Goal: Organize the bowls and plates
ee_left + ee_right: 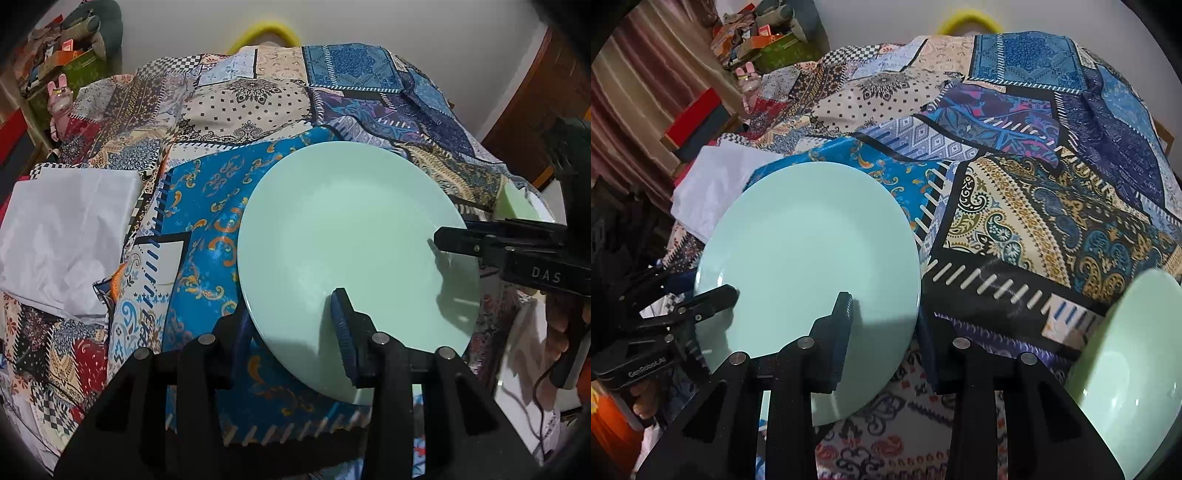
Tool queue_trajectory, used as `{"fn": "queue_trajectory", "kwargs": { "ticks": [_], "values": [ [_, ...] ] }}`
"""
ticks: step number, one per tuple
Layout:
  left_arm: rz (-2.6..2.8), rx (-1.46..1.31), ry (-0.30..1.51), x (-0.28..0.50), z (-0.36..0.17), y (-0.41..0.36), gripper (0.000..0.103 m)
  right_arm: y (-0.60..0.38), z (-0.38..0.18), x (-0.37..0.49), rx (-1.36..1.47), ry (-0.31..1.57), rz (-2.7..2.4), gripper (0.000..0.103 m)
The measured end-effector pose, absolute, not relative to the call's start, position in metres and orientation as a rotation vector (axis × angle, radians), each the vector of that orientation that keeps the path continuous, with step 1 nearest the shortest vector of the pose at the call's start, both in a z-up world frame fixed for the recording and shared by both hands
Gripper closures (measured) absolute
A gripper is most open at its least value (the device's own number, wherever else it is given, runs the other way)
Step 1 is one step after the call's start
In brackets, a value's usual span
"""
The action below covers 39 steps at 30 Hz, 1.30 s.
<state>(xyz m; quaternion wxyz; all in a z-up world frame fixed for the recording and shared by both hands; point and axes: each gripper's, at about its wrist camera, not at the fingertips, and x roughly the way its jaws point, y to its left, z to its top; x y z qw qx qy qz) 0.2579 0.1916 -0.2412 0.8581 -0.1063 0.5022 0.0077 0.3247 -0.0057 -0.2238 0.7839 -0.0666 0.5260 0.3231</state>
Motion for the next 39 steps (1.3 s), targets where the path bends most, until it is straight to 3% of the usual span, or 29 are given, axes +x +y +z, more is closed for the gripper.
{"fn": "queue_trajectory", "kwargs": {
  "ticks": [20,39],
  "values": [
    [-0.023,-0.201,0.98,0.208,-0.167,0.146,0.062,-0.057,-0.159,0.27,-0.048,1.003,0.679,0.072],
    [-0.102,-0.153,0.965,0.17,-0.143,0.082,0.063,-0.126,-0.143,0.218,0.028,0.958,0.612,0.072]
  ]
}}
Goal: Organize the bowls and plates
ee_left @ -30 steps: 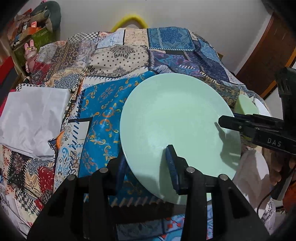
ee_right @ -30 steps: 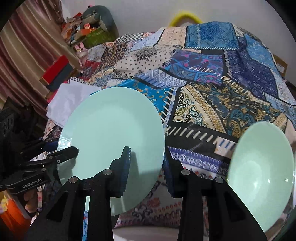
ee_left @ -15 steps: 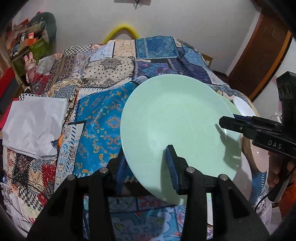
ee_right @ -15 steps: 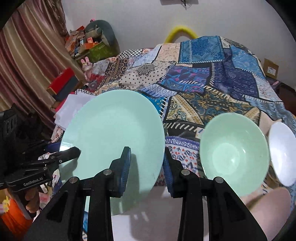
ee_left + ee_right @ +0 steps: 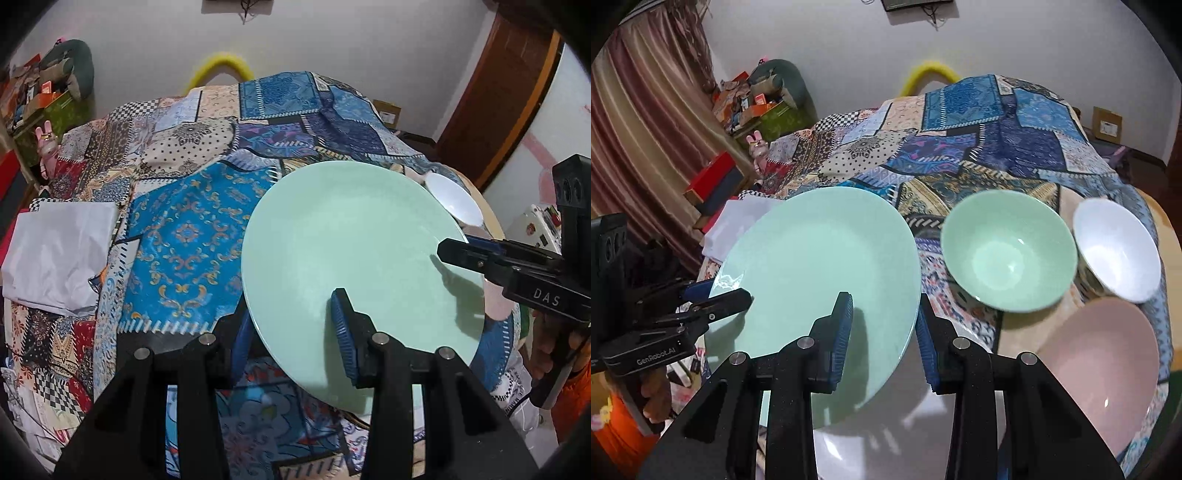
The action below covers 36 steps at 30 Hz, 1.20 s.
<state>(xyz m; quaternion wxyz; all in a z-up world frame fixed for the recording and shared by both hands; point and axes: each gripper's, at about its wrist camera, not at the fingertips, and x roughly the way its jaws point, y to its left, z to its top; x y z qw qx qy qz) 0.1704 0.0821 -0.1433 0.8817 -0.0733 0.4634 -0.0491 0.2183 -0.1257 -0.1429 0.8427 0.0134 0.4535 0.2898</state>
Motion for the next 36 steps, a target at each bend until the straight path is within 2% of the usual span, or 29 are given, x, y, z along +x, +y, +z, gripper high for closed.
{"fn": "queue_trajectory", "kwargs": {
  "ticks": [20,36],
  "values": [
    [-0.18,-0.156,1.0,0.15,-0.159,0.039,0.063,-0.177,-0.156,0.181,0.118,0.955,0.566,0.072],
    [-0.191,-0.161,1.074,0.154,-0.195,0.028,0.063,-0.188,-0.186,0.168,0.134,1.019,0.538,0.072]
  ]
}}
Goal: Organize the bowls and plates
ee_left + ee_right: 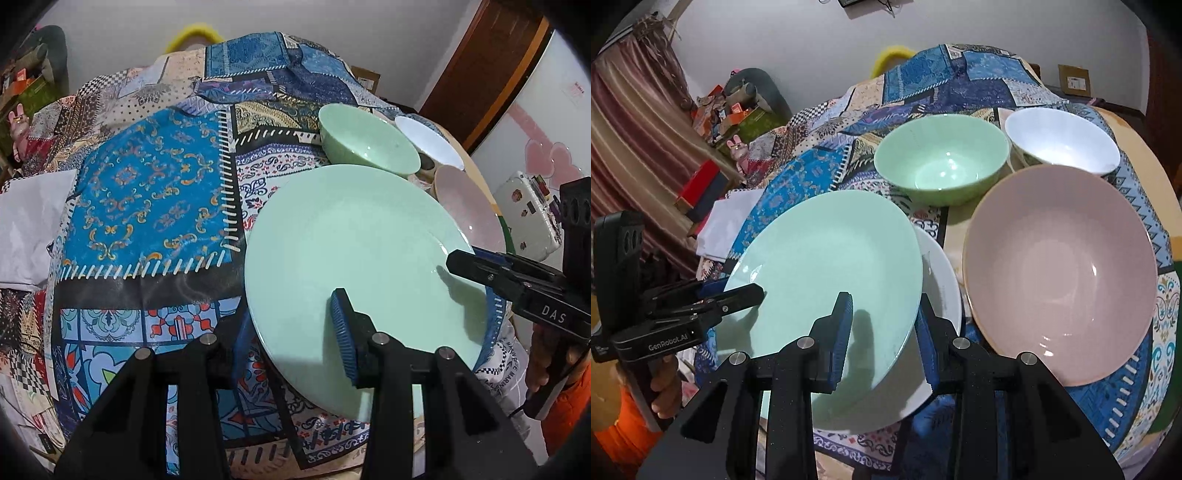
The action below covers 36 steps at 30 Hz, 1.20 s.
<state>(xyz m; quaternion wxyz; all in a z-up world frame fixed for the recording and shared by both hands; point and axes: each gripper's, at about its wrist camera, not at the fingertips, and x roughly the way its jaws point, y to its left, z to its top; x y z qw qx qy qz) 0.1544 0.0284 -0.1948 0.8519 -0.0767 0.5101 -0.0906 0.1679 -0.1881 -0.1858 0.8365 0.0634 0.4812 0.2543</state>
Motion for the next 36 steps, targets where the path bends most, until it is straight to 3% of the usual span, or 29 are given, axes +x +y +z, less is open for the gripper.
{"fn": "queue_trajectory", "kwargs": {
  "ticks": [36],
  "values": [
    [-0.163,-0.109,1.102,0.167,-0.211,0.022,0.063,-0.191,-0.209,0.165,0.155,1.064,0.51,0.072]
  ]
}}
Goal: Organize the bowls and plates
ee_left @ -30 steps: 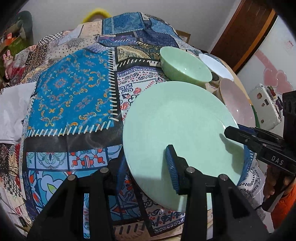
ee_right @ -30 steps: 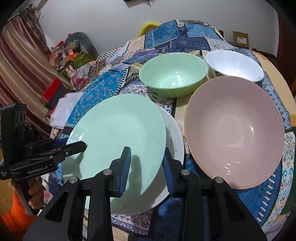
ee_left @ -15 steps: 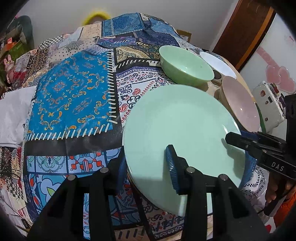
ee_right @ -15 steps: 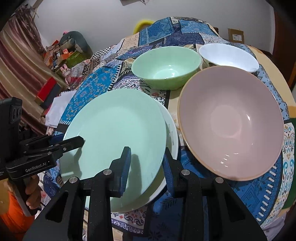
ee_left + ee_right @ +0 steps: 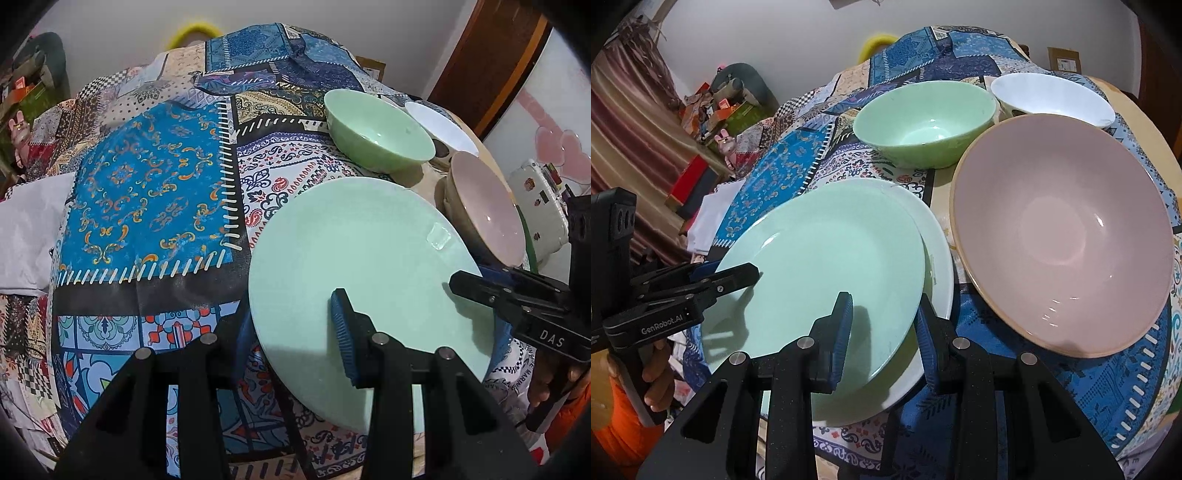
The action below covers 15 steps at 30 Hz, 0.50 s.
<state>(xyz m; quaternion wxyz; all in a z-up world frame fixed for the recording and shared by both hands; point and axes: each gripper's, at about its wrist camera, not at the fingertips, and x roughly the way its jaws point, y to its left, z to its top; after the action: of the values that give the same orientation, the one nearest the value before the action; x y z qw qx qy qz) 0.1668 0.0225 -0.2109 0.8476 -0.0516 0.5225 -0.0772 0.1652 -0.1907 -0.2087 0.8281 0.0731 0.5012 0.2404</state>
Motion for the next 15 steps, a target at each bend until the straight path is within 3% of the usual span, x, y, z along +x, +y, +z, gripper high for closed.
{"fn": "queue_trajectory", "kwargs": {
  "ticks": [15],
  "values": [
    [-0.141,-0.098,1.108,0.1655,-0.2097,0.0247,0.063,-0.1973,-0.2036,0.1611,0.138,1.037,0.494,0.071]
  ]
}}
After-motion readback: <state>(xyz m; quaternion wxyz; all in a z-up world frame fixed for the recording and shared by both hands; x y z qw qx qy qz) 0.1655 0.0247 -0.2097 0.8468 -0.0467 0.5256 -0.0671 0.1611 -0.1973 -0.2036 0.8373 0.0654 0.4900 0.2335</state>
